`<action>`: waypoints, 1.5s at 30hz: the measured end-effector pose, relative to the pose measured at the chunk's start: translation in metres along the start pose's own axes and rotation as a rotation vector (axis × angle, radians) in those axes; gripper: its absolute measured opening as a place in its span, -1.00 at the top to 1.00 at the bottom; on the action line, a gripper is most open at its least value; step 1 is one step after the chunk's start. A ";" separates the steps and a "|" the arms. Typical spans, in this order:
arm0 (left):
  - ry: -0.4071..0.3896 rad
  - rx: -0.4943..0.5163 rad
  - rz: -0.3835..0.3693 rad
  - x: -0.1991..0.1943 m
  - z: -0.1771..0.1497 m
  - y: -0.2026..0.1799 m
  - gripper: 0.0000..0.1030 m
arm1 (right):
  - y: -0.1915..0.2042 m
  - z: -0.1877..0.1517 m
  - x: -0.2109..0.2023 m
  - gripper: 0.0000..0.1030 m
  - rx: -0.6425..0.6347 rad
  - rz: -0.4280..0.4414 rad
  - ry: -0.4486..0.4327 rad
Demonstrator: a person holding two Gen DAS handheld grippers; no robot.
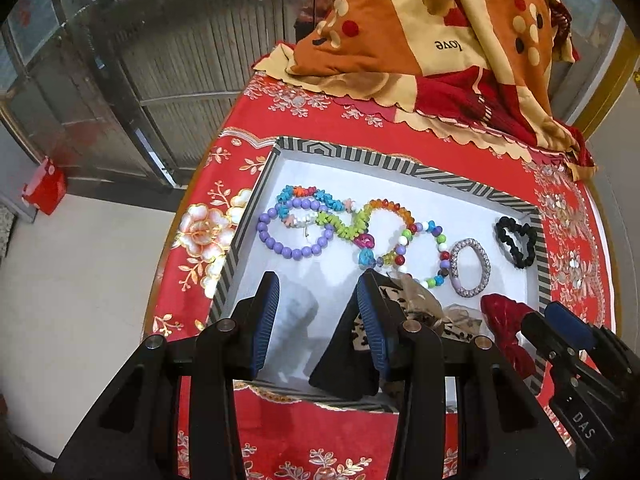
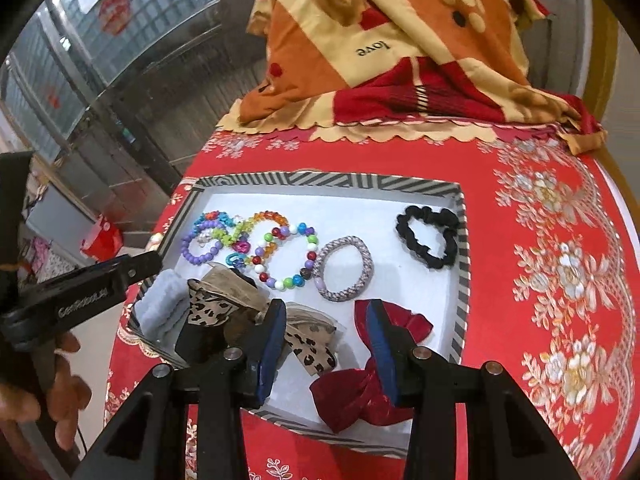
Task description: Organize jewelry
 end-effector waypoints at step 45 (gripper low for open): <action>-0.036 0.026 0.045 -0.012 -0.004 0.002 0.22 | 0.006 -0.002 0.003 0.20 0.001 -0.044 0.023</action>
Point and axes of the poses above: each gripper's, at about its wrist camera, not at the fingertips, and x roughly the way its jaws point, y to its left, z to its top, the point moved 8 cm from there along x, roughly the way its jaws point, and after that the axes turned 11 degrees about x, right-handed, at the moved point
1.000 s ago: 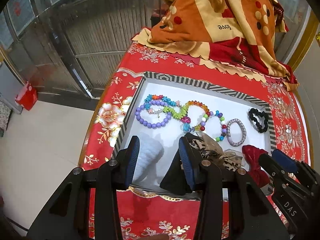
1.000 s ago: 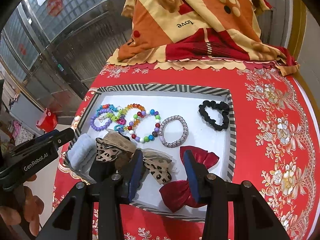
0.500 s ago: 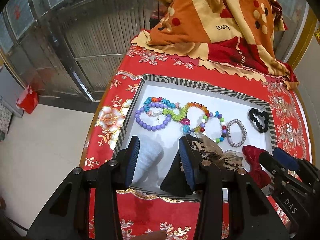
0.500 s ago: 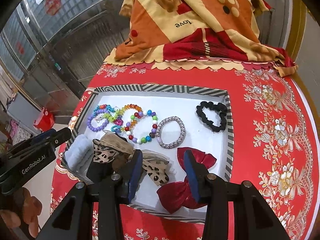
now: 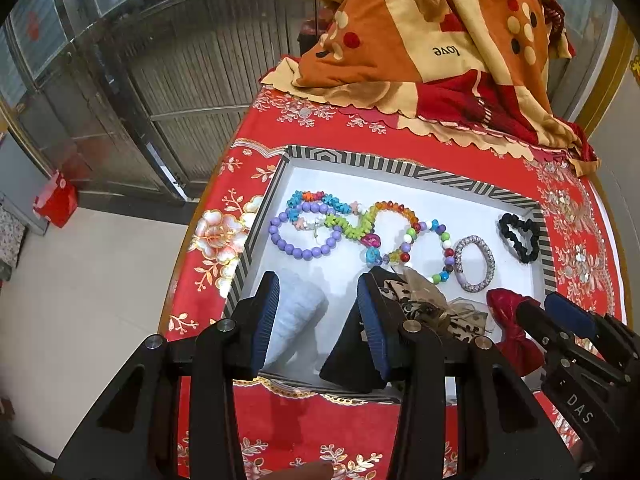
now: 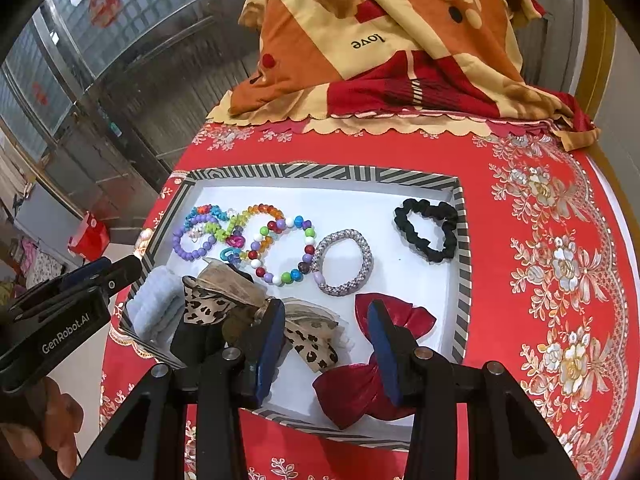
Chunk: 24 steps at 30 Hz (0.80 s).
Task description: Organize jewelry
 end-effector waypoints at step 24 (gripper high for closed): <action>0.004 0.003 0.010 0.003 0.001 0.001 0.22 | 0.000 -0.001 0.006 0.19 -0.015 0.002 0.021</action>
Point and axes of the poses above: each gripper's, at about its wrist camera, not at the fingertips, and x roughly the way its jaws point, y to its left, z to its top, the point moved 8 cm from there along x, roughly the way its jaws point, and after that the axes turned 11 degrees about x, right-handed, at the moved point
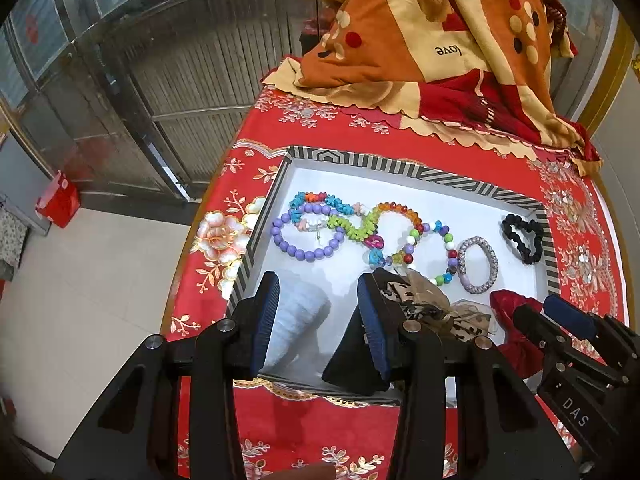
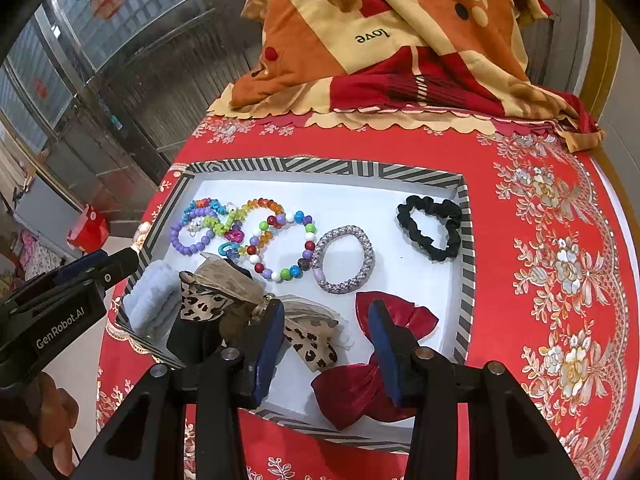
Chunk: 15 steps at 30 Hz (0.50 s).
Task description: Organize jewelry
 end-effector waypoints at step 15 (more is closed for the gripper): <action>-0.040 0.023 0.004 -0.005 0.000 -0.005 0.22 | -0.014 0.003 -0.015 0.03 0.007 0.043 -0.060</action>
Point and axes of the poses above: each gripper's, at about its wrist camera, not at the fingertips, and x roughly the way its jaws point, y to its left, z to its top, the point moved 8 cm from there along x, roughly the way its jaws point, and after that the axes turned 11 degrees about x, right-handed, at the moved point
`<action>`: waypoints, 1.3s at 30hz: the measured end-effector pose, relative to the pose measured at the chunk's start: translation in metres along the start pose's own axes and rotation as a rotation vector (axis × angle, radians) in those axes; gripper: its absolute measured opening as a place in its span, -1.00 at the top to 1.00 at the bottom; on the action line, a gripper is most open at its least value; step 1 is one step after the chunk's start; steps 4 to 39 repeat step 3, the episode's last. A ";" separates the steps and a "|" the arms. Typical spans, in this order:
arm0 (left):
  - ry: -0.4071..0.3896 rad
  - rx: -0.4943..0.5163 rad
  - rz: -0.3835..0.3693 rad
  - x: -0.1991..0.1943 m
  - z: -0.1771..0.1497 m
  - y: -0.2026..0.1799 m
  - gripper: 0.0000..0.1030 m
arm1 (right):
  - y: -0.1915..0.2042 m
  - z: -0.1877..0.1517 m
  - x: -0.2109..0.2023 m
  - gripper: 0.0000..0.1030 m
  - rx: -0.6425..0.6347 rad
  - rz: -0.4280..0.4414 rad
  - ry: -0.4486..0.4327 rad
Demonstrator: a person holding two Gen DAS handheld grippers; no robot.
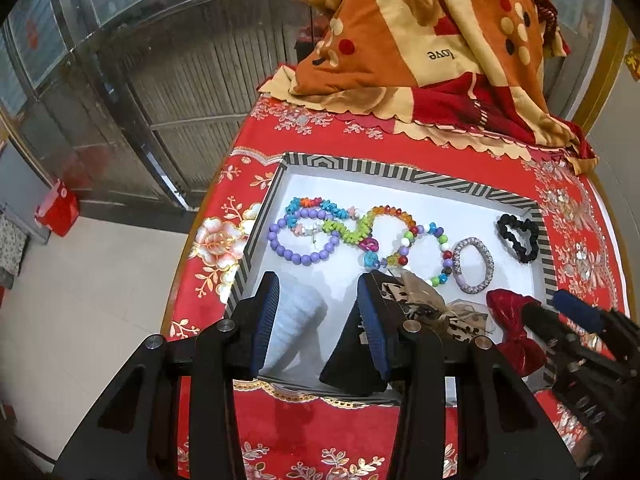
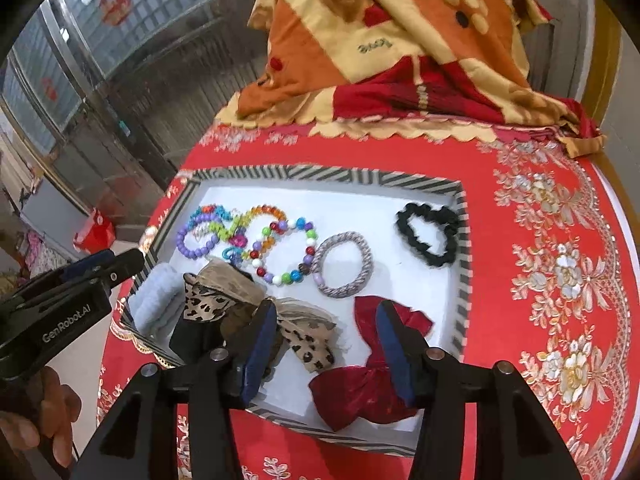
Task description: Organize jewelry
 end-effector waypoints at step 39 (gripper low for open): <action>0.001 0.004 0.012 -0.002 -0.003 0.000 0.22 | -0.027 0.003 -0.016 0.02 0.039 -0.011 -0.050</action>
Point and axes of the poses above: each gripper's, at about its wrist camera, not at the fingertips, and x roughly the way its jaws point, y to its left, z to its top, the point moved 8 cm from there along x, roughly the way its jaws point, and after that the axes turned 11 degrees about x, right-handed, at the moved point
